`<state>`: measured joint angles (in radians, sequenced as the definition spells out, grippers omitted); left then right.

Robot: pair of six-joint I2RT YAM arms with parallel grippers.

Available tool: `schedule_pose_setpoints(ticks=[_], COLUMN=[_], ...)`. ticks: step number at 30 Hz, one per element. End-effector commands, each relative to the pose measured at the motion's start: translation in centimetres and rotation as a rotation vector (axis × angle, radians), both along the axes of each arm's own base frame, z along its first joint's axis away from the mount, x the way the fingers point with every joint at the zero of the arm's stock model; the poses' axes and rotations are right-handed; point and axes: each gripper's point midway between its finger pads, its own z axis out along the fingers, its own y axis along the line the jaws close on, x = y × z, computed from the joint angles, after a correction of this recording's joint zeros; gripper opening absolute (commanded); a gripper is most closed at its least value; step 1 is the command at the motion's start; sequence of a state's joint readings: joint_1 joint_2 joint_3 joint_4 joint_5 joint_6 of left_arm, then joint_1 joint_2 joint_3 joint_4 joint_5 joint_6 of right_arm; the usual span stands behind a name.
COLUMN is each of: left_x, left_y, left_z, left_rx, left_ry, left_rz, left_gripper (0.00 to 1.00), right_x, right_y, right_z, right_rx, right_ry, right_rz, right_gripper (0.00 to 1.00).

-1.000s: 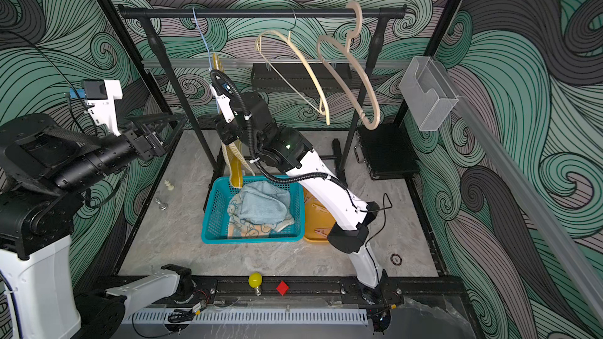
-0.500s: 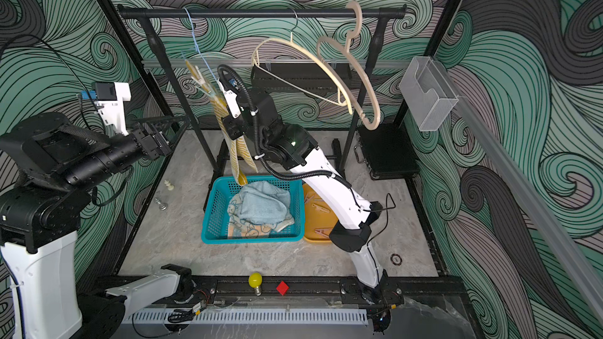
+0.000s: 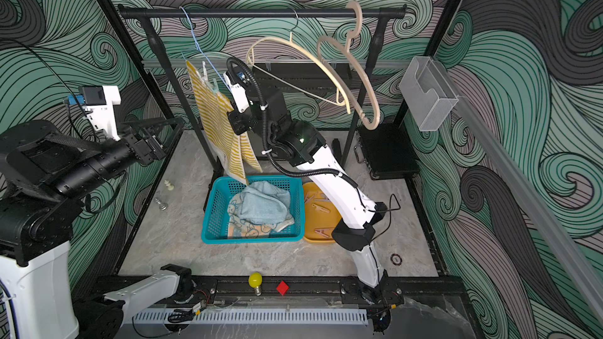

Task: Remove the clothespins securing towels to the hanger
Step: Pick up the hanger from the clothesline.

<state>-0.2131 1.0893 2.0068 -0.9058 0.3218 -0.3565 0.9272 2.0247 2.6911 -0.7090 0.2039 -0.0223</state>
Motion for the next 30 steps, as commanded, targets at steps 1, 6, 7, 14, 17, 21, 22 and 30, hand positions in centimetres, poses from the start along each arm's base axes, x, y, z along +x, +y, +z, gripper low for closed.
schedule_pose_setpoints(ticks=[1, 6, 7, 14, 17, 21, 22, 30], left_x=[0.3, 0.6, 0.6, 0.8, 1.1, 1.3, 1.4, 1.4], left_y=[0.2, 0.3, 0.4, 0.6, 0.7, 0.7, 0.8, 1.0], left_z=[-0.2, -0.2, -0.2, -0.4, -0.9, -1.4, -1.5, -1.6], left_rx=[0.022, 0.028, 0.028, 0.049, 0.057, 0.060, 0.062, 0.073], left_ry=[-0.005, -0.006, -0.006, -0.008, 0.004, 0.016, 0.019, 0.019], left_rz=[0.018, 0.028, 0.030, 0.043, 0.053, 0.057, 0.060, 0.074], left_gripper=[0.81, 0.81, 0.81, 0.81, 0.81, 0.81, 0.81, 0.81], right_x=[-1.9, -2.0, -2.2, -3.5, -4.2, -4.9, -5.1, -7.1], right_y=[-2.8, -4.2, -4.5, -5.7, -6.0, -6.8, -7.0, -7.9], right_z=[6.4, 8.0, 8.3, 8.6, 8.1, 7.8, 7.9, 7.4], right_rx=[0.135, 0.177, 0.185, 0.172, 0.156, 0.149, 0.151, 0.128], right_ry=[-0.110, -0.129, -0.131, -0.113, -0.091, -0.082, -0.084, -0.062], right_rz=[0.019, 0.018, 0.021, 0.062, 0.081, 0.087, 0.087, 0.144], right_gripper=[0.00, 0.00, 0.00, 0.00, 0.00, 0.00, 0.00, 0.00])
